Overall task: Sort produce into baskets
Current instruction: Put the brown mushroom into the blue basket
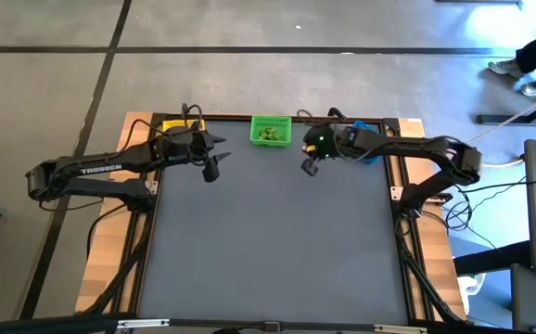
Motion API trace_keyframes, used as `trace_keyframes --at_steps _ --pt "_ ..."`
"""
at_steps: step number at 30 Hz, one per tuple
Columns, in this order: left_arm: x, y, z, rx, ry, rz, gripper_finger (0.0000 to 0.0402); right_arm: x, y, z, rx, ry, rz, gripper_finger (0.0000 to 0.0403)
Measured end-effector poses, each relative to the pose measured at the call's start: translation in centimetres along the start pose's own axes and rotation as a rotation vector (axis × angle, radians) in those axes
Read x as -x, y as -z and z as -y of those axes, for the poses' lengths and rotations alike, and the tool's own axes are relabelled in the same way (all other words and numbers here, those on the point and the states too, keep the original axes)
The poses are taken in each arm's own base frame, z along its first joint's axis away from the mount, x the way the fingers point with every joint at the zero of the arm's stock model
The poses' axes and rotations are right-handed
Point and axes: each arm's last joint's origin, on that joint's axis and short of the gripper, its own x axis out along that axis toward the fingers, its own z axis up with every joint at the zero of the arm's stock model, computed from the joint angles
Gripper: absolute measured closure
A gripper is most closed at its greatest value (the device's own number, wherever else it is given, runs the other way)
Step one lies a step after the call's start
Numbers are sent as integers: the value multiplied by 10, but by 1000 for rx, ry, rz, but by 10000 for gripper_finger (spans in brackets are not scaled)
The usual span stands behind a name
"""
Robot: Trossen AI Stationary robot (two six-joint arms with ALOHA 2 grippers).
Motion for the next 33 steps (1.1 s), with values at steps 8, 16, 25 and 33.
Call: trace_keyframes --at_steps 8,16,25,33 --pt "0 0 0 2 2 1 190 33 7 27 -14 97 -61 381" --pt "0 0 0 -1 2 0 190 55 25 56 -86 164 -201 381" --pt "0 0 0 0 1 4 190 61 48 88 -201 205 -268 381" --pt "0 -1 -1 1 0 7 190 65 56 116 -285 306 -278 381"
